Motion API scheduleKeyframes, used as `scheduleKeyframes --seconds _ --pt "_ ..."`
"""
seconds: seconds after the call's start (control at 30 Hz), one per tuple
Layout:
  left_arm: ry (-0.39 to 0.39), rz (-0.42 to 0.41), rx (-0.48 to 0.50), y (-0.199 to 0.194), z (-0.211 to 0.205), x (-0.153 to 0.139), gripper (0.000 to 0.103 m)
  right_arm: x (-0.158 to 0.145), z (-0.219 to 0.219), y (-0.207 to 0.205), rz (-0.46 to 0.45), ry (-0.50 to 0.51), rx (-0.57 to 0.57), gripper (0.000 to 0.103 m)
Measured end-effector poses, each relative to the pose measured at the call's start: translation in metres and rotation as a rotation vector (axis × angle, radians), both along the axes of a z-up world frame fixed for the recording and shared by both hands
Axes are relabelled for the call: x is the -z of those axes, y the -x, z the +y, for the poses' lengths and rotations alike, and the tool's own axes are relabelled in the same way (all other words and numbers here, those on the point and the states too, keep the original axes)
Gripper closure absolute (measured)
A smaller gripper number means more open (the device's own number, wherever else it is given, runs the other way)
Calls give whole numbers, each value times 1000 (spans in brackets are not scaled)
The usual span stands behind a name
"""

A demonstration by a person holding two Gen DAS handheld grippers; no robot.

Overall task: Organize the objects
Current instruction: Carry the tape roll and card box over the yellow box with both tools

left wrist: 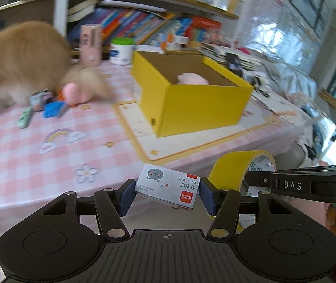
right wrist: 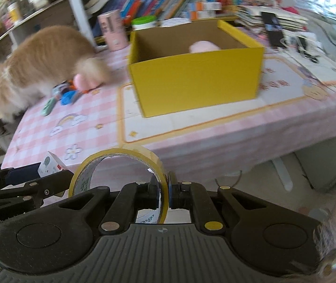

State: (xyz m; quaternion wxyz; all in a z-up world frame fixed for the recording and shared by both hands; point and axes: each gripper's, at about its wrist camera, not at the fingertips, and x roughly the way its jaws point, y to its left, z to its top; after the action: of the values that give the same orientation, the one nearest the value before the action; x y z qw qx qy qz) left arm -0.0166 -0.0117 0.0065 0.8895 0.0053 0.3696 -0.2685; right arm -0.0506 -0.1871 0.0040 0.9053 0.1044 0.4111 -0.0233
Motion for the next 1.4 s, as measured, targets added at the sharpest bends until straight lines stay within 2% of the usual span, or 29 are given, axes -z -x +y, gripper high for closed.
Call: scheduleKeyframes --seconds 0.33,0.73,0.9,1.1,1.27,1.4 --pt "6 -11 107 -11 -52 -1 46 2 -54 11 22 8 131 96" --pt "24 -72 110 -44 -80 -19 46 -3 -88 -22 4 6 146 96" --pt "39 -146 90 -73 -93 -41 46 -21 -107 -48 -67 13 144 96" --pt "25 -217 56 -108 -115 -57 46 -56 -129 -93 -194 62 96 96" --pt "-7 -204 14 -139 -132 -52 46 -70 -145 -142 -256 116 37 96" --pt "-66 -187 -3 -159 -144 -41 46 -62 -149 -179 -246 164 -31 96"
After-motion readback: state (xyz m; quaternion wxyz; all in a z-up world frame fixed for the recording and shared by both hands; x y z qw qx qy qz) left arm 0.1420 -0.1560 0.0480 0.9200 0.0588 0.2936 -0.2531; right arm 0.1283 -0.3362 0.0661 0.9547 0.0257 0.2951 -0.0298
